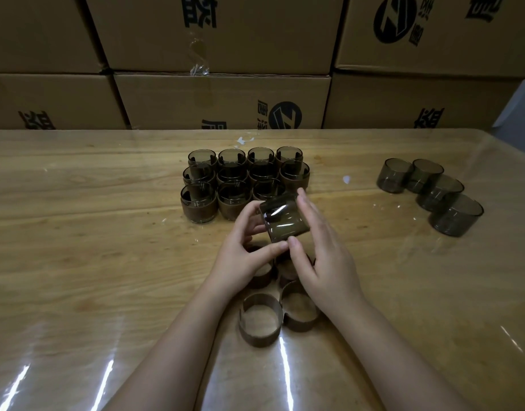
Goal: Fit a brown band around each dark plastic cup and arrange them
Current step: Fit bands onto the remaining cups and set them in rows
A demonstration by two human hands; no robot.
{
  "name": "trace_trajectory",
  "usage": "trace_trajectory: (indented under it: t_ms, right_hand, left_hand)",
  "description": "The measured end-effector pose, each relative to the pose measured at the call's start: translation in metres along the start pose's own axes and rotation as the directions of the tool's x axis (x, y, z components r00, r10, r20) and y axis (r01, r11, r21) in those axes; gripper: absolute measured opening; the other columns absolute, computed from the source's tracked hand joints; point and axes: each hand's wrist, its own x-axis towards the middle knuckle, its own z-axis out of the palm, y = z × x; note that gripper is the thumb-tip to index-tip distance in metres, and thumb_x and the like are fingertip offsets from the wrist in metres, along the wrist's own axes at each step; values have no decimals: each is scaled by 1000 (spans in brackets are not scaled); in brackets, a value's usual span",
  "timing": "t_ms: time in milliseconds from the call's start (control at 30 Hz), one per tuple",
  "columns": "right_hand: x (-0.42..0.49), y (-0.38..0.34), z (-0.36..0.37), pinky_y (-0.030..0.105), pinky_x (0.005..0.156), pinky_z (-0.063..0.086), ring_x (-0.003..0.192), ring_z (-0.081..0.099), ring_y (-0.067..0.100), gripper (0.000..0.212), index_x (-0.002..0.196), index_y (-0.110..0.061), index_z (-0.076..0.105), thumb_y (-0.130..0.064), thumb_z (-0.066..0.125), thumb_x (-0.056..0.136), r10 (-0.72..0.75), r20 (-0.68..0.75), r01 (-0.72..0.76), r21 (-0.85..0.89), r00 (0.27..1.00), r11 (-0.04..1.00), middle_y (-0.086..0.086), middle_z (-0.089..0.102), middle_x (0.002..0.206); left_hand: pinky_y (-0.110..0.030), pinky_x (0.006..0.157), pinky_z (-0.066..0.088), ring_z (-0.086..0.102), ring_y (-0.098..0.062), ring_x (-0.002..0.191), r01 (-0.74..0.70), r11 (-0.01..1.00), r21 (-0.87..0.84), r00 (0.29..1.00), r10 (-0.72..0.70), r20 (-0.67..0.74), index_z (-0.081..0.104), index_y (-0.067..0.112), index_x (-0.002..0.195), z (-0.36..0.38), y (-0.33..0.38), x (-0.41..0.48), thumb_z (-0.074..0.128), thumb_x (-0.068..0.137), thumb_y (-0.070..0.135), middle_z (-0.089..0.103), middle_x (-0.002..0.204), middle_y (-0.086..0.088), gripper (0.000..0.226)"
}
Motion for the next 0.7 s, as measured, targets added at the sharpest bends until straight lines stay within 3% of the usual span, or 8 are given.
trace_trajectory:
  t_ms: [100, 233, 300, 433, 500, 700]
  right_hand:
    - [0, -1, 0, 11, 113, 19, 144, 19, -4, 61, 151, -29, 15, -35, 40, 96, 6, -1, -6, 17, 1000, 1000, -19, 18, 157]
    - [1, -2, -2, 24, 115, 24, 143, 20, -4, 64, 152, -37, 10, -48, 36, 94, 90, 43, -92, 40, 995, 995, -18, 20, 157]
    - [2, -3, -3, 28, 116, 25, 143, 19, -3, 66, 152, -40, 8, -54, 32, 93, 125, 77, -128, 33, 989, 991, -19, 20, 157]
    - [3, -3, -3, 26, 116, 20, 141, 12, -10, 67, 152, -39, 7, -59, 28, 91, 141, 118, -142, -5, 983, 990, -26, 14, 151]
    - [4, -3, -3, 23, 115, 18, 138, 8, -15, 67, 152, -39, 7, -60, 26, 91, 149, 128, -148, -22, 981, 989, -27, 13, 149]
    - [4, -1, -2, 12, 107, 15, 130, 8, -22, 69, 152, -40, 8, -62, 26, 90, 165, 135, -162, -38, 977, 986, -28, 16, 147]
  left_hand:
    - [-47, 105, 43, 59, -12, 118, -4, 1000, -24, 999, 4, 32, 49, 54, 120, -1, 2, 0, 80, 67, 41, 64, 122, 15, 63]
    - [-25, 98, 45, 59, -8, 119, 20, 997, -70, 998, -16, 59, 51, 47, 122, 0, 1, -1, 81, 65, 36, 65, 122, 15, 65]
    - [-22, 98, 45, 58, -8, 119, 33, 994, -108, 997, -25, 78, 54, 49, 119, -1, 0, -1, 81, 65, 31, 66, 120, 15, 63]
    - [-18, 88, 49, 61, -7, 115, 80, 977, -196, 993, -60, 102, 51, 37, 123, -5, -1, -1, 78, 69, 12, 69, 116, 14, 65]
    - [-16, 86, 49, 62, -5, 113, 99, 972, -211, 992, -80, 100, 50, 35, 124, -5, 0, -2, 79, 69, 14, 70, 114, 15, 65]
    - [-26, 97, 48, 60, -10, 117, 122, 963, -240, 991, -107, 75, 44, 28, 133, -4, -2, -2, 72, 68, 14, 70, 115, 10, 71]
